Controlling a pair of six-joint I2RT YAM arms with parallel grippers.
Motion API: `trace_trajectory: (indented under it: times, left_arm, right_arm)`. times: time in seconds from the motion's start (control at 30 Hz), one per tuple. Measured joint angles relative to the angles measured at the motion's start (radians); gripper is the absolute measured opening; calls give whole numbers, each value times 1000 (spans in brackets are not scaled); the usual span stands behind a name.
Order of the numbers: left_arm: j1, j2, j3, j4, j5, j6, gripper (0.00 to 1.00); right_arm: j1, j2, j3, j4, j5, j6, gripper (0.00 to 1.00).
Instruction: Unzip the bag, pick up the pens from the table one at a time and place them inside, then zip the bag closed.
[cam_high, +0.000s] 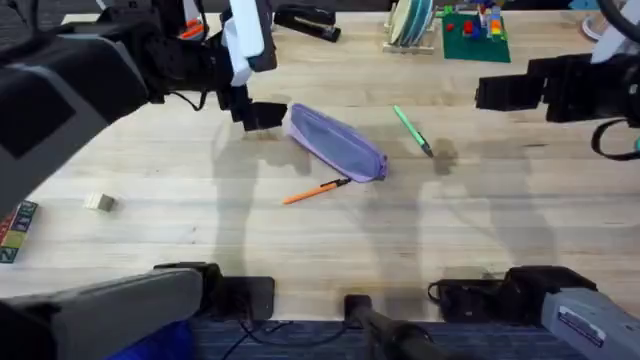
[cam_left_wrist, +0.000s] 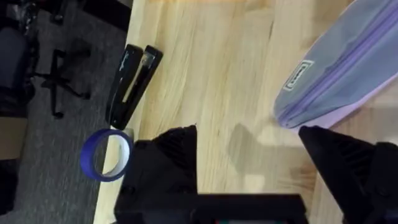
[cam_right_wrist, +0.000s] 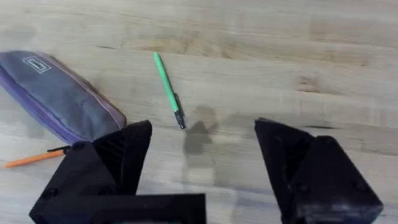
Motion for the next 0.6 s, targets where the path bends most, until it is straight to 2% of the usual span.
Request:
trace_trajectory:
  times: [0.17,0.6]
  left_arm:
    - [14,43,0,5,24,0,993]
    - [15,135,0,-47,153,1,993]
  right_arm:
    - [0,0,0,0,0,0,995]
    - [0,0,0,0,0,3,996]
